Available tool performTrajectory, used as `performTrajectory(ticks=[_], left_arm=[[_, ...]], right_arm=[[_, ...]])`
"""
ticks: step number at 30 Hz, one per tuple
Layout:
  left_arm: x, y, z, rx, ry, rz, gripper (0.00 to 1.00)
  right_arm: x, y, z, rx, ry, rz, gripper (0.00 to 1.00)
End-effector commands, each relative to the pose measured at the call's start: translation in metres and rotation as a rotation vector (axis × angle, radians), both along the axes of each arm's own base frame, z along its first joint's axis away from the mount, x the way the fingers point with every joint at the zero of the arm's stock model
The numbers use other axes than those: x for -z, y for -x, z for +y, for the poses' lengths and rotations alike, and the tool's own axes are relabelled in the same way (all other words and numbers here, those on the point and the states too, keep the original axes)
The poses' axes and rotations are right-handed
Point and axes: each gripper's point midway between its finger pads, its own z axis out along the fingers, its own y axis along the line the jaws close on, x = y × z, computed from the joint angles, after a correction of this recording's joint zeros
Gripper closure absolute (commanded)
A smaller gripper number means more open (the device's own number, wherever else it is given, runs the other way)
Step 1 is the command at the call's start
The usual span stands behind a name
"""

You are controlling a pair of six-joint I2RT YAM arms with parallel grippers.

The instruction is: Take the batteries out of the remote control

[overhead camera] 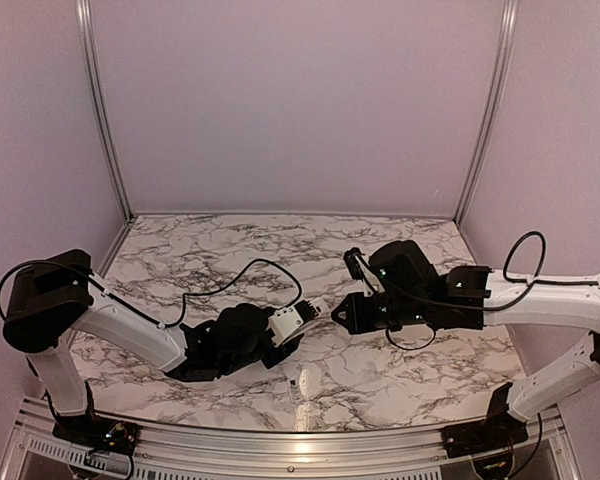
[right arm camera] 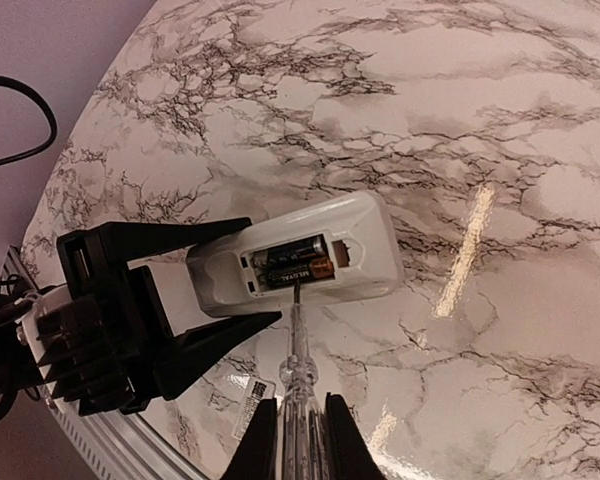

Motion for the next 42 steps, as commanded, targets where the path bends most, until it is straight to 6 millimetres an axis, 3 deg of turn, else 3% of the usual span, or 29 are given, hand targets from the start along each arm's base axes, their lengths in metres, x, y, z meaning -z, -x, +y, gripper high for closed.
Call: performTrajectory(ticks=[1,8,20,34,42], left_arm=[[-0.014,-0.003,-0.006,-0.012,0.051,-0.020,1.00],[-0.015,-0.002,-0.006,-0.010,0.052,-0.020,1.00],[-0.013,-0.005,-0.003,-0.033,0.037,-0.030,1.00],[-0.016,-0.003,-0.003,-0.022,0.045,-0.025,1.00],[-0.017,-0.002,-0.003,-0.016,0.047,-0.023,1.00]], right_arm=[[0.001,-0.005,0.007,0.003,0.007,-0.009,1.00],[0.000,-0.007,0.013,-0.010,-0.002,-0.020,1.00],[-0.020,-0.003,0.013,-0.032,-0.027,-0.038,1.00],[-0.005,-0.012,0.012,0.008,0.008,-0.034,1.00],[0.004,-0.014,0.022,-0.009,0.015,-0.025,1.00]])
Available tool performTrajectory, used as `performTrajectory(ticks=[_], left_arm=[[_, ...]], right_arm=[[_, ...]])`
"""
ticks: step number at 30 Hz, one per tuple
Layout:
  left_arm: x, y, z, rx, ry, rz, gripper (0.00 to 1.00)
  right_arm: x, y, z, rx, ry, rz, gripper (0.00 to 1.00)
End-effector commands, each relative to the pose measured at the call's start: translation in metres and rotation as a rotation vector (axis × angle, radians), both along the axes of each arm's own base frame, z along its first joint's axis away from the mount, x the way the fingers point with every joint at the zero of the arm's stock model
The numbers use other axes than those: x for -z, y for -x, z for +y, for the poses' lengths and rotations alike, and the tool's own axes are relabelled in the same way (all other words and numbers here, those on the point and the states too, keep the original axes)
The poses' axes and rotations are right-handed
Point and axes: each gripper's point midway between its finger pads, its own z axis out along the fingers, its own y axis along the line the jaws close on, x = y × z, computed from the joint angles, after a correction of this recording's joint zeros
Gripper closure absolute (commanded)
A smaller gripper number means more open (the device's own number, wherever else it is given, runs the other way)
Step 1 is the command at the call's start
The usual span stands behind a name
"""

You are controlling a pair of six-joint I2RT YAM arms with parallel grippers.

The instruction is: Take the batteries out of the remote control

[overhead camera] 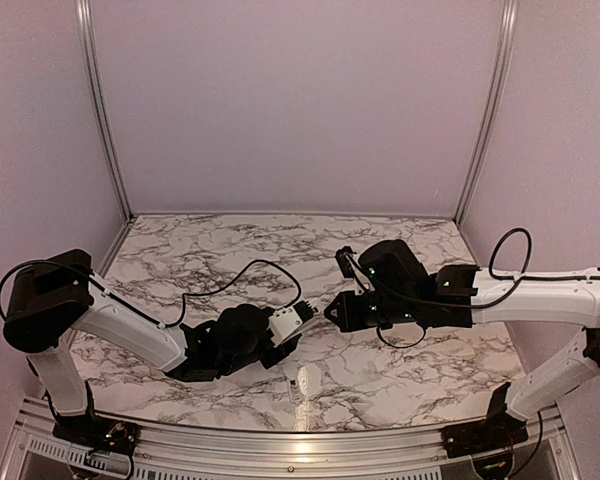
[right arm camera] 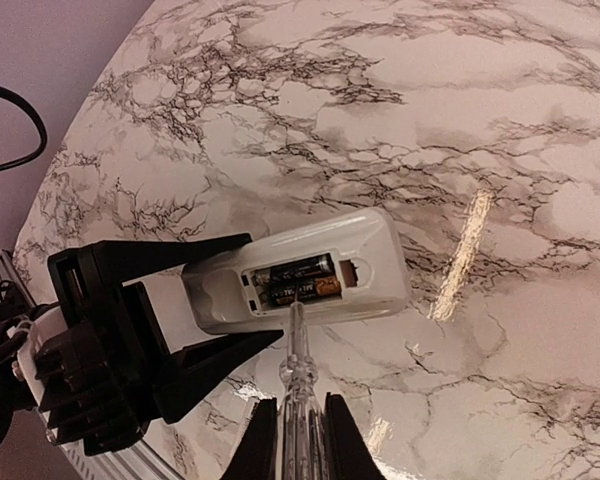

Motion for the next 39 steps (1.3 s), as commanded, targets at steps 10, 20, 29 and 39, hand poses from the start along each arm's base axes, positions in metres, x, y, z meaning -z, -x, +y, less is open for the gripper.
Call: performTrajectory(ticks=[10,20,29,39], left_arm=[[-0.023,0.000,-0.005,-0.001,0.068,-0.026,1.00],[-0.025,-0.001,-0.003,-0.013,0.067,-0.038,1.00],[-0.023,-0.004,-0.002,-0.035,0.053,-0.059,1.00],[-0.025,-0.004,-0.002,-0.054,0.046,-0.084,1.00]], right_arm=[[-0.002,-0.009,0.007,0.031,0.030,0.004,1.00],[0.003,-0.015,0.009,0.080,0.056,0.042,1.00],[0.016,-0.018,0.015,0.111,0.103,0.104,1.00],[0.017,-0.022,0.027,0.147,0.139,0.141,1.00]])
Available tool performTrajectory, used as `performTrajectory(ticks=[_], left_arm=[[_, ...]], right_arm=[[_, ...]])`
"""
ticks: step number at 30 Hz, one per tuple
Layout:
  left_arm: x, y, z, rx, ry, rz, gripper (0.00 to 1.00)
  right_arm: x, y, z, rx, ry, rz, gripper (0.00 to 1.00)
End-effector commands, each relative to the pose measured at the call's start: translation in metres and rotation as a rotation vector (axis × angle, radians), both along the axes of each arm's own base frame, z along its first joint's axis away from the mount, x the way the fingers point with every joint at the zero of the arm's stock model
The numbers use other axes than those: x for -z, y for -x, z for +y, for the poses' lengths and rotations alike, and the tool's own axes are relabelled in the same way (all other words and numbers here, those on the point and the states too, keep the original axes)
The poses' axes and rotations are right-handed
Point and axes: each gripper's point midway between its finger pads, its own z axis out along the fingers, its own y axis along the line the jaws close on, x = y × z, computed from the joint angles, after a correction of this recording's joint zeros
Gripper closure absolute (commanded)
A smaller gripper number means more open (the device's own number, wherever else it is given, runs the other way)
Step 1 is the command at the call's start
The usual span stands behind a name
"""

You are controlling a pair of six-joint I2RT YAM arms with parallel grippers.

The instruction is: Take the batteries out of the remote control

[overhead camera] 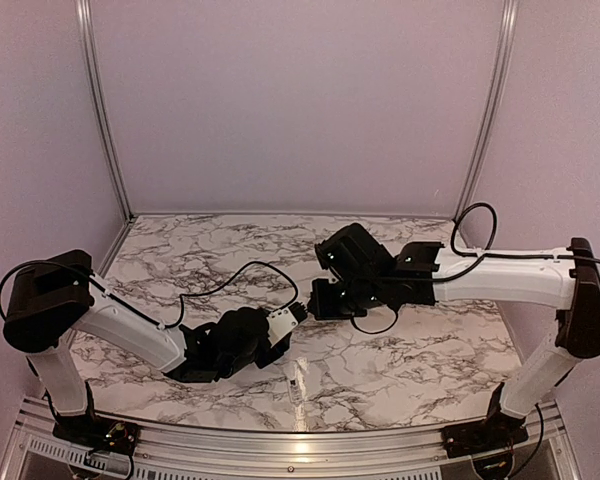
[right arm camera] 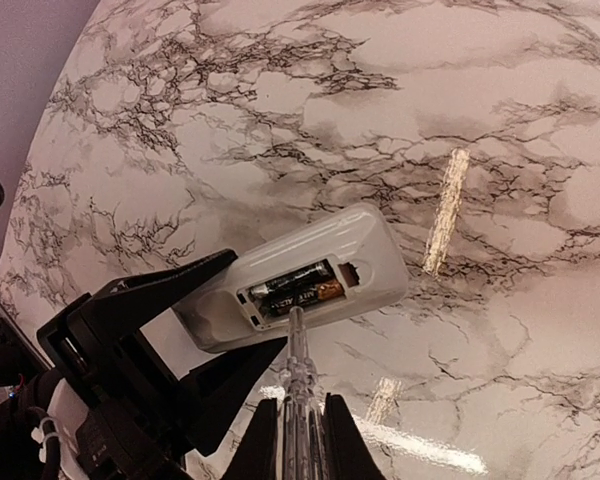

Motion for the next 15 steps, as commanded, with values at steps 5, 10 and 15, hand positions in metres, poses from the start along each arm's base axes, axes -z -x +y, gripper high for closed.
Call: performTrajectory(ticks=[5,10,15], left_arm=[[-0.035,0.005,-0.022,0.019,0.116,-0.080,1.00],[-0.035,0.007,-0.024,0.019,0.113,-0.087,1.00],[-0.036,0.007,-0.024,0.020,0.115,-0.087,1.00]], right_arm=[[0.016,-0.005,0.005,0.068,0.119,0.063,1.00],[0.027,-0.005,0.016,0.065,0.160,0.084,1.00],[0.032,-0.005,0.020,0.055,0.162,0.078,1.00]])
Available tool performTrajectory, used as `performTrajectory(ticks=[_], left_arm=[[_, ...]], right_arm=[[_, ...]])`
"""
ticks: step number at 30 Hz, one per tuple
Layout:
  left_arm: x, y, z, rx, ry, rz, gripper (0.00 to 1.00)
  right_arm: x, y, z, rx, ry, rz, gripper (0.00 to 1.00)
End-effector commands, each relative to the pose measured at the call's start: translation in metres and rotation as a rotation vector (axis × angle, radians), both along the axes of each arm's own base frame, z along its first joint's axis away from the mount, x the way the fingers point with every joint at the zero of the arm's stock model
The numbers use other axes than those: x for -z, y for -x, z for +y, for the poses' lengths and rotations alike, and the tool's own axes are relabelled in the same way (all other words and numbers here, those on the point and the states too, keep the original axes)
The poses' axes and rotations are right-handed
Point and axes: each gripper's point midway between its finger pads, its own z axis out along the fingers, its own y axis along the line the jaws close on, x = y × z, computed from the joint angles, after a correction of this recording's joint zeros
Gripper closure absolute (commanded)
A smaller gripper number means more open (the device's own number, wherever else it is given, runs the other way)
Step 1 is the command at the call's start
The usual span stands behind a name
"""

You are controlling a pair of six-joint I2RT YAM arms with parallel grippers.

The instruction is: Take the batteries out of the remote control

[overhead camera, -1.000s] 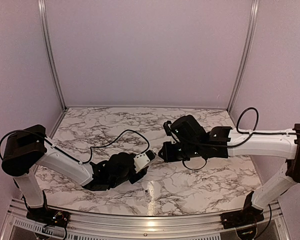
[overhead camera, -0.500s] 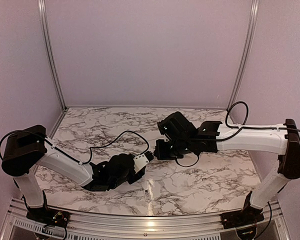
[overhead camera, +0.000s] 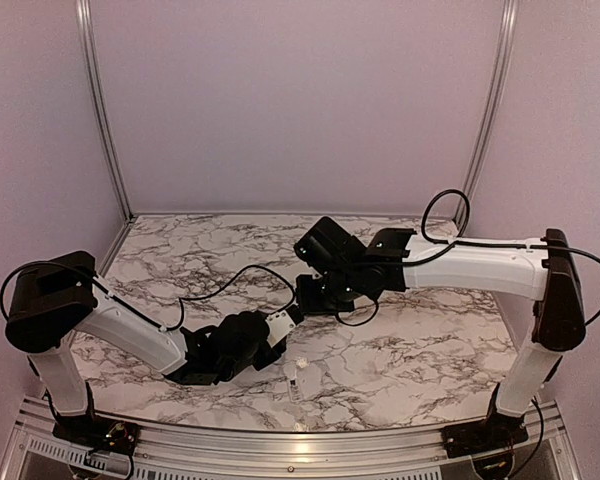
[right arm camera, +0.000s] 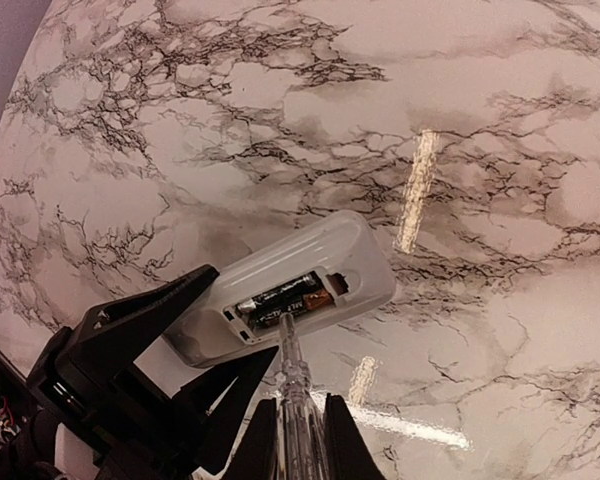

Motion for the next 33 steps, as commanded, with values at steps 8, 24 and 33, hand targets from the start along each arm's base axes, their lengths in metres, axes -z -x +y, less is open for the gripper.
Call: performTrajectory(ticks=[8,24,33], left_arm=[[-0.044,0.010,-0.036,0.075,0.159,-0.067,1.00],[-0.046,0.005,-0.033,0.023,0.191,-0.062,1.00],[-0.047,-0.003,-0.031,-0.030,0.208,-0.053,1.00]], right_arm=[[0.022,0.005,-0.001,0.019,0.041,-0.008,1.00],[0.022,0.016,-0.007,0.015,0.005,-0.026,1.00],[0.022,0.020,-0.011,0.017,-0.016,-0.034,1.00]])
